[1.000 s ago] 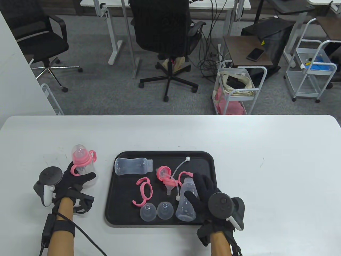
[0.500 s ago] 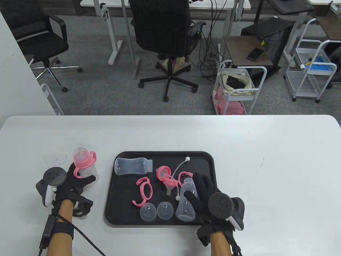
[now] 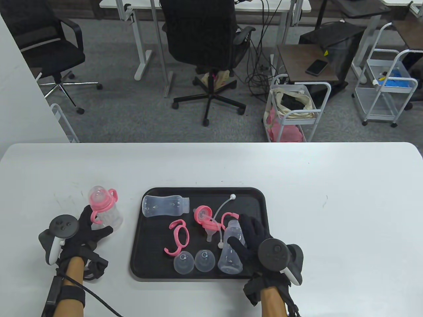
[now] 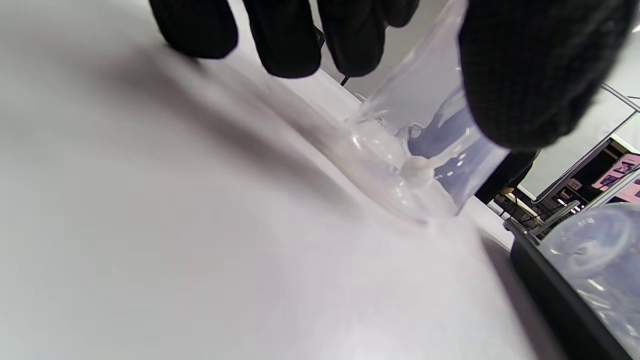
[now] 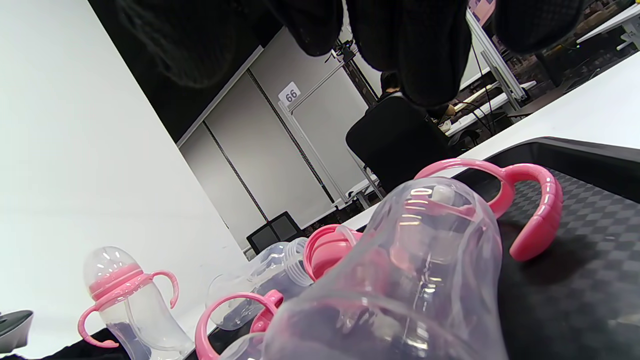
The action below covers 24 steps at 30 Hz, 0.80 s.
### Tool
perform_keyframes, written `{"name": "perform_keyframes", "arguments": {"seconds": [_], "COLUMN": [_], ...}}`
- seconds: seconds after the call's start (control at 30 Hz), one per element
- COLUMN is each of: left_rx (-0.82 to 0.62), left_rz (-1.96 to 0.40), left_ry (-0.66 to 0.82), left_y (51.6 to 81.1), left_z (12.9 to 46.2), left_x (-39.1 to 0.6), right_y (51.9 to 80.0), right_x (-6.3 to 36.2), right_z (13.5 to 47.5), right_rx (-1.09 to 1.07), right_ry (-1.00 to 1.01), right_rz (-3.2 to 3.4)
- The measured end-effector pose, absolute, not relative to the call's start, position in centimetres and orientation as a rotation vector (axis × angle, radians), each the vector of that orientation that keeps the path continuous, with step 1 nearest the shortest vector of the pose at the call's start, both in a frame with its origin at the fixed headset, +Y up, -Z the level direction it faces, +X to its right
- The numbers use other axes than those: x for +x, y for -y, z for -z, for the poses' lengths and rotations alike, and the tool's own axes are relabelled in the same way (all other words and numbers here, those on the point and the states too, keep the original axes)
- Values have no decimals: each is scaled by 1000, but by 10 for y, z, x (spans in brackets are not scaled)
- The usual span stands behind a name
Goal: Assemble baby bottles from components
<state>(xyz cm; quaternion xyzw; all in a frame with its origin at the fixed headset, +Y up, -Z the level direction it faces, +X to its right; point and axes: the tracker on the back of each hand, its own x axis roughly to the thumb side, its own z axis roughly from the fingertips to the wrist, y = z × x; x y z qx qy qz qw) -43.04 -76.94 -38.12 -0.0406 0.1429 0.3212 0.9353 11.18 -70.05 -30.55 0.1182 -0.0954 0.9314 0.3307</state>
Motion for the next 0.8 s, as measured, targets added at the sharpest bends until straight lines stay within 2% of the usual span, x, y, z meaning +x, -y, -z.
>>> {"name": "perform_keyframes", "arguments": {"seconds": [0.2, 0.4, 0.63, 0.8], "left_rx": [-87, -36, 136, 282], "left_rz": [-608, -541, -433, -343], "left_ry": [-269, -254, -243, -158], "left_y": [753, 724, 674, 628], "left_z": [354, 323, 290, 274], "left_x": [-439, -442, -435, -407], "right_y": [701, 701, 707, 709], "right_x": [112, 112, 109, 107], "right_z": [305, 305, 307, 308], "right_rx": [289, 279, 264, 261], "right_ry": [247, 255, 223, 217], "right_rz": [-2427, -2421, -2441, -2458]}}
